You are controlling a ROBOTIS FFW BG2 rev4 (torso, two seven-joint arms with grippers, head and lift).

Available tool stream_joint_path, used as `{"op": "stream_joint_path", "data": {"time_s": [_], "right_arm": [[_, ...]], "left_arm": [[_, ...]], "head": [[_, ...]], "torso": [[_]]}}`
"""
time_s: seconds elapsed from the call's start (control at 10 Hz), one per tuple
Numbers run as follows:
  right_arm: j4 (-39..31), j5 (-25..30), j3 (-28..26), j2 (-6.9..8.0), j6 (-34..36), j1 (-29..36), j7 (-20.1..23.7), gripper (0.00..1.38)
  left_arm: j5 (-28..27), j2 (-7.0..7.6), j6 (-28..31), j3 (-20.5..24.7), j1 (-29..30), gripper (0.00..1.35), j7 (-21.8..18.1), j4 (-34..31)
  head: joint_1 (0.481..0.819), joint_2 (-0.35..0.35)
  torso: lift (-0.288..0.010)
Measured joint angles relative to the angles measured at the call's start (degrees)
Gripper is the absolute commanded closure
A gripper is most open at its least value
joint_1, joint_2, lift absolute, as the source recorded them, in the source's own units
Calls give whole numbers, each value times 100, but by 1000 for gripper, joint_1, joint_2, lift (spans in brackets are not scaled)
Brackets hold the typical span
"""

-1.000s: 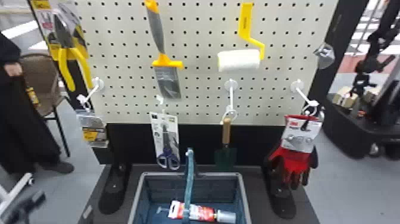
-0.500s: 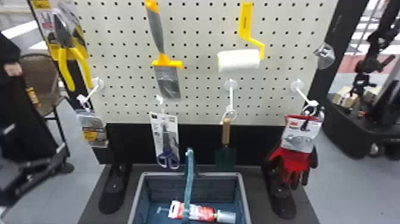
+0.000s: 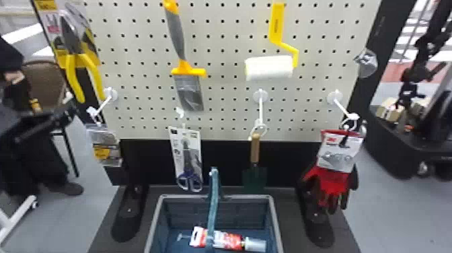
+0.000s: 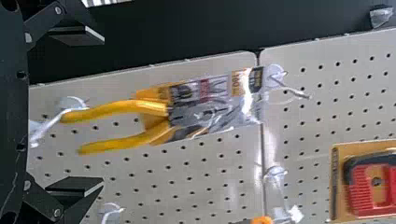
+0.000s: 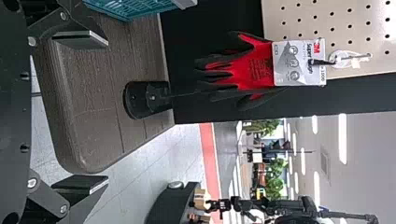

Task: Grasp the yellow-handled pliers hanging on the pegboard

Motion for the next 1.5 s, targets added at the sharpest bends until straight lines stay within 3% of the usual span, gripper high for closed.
{"op": "stream_joint_path", "data": {"time_s": [0.3,0.5,0.7,0.8,0.9,1.0,1.2,1.5], "right_arm": [[34,31,6,24,2,-72,0,257],[44,45,6,35,16,-80,0,257],[66,54,6,43,18,-100,0,257],[76,55,6,44,18,-107,0,257],[78,58,6,44,18,-109,0,257],[85,67,6,48,18,-114,0,257],[100,68,6,53,18,-125,0,257],[92,67,6,53,18,-136,0,257]], "left_arm": [[978,849,1053,37,-1101,225,-666,608],[1934,1266,1553,-147,-1673,220,-1317,1505],[1581,1566,2034,-377,-2349,220,-2316,1958],[1373,1757,2129,-564,-2694,242,-2606,2095],[1302,1918,2210,-705,-2957,384,-2705,2157],[1301,2000,2295,-770,-3088,605,-2731,2186],[1470,2017,2333,-830,-3090,1116,-2747,2384],[1498,2049,2378,-852,-3110,1217,-2747,2434]], "head": [[549,0],[549,0],[549,0],[549,0],[549,0],[549,0],[549,0],[549,0]], "torso": [[-100],[-100],[-100],[-100],[-100],[-100],[-100],[-100]]}}
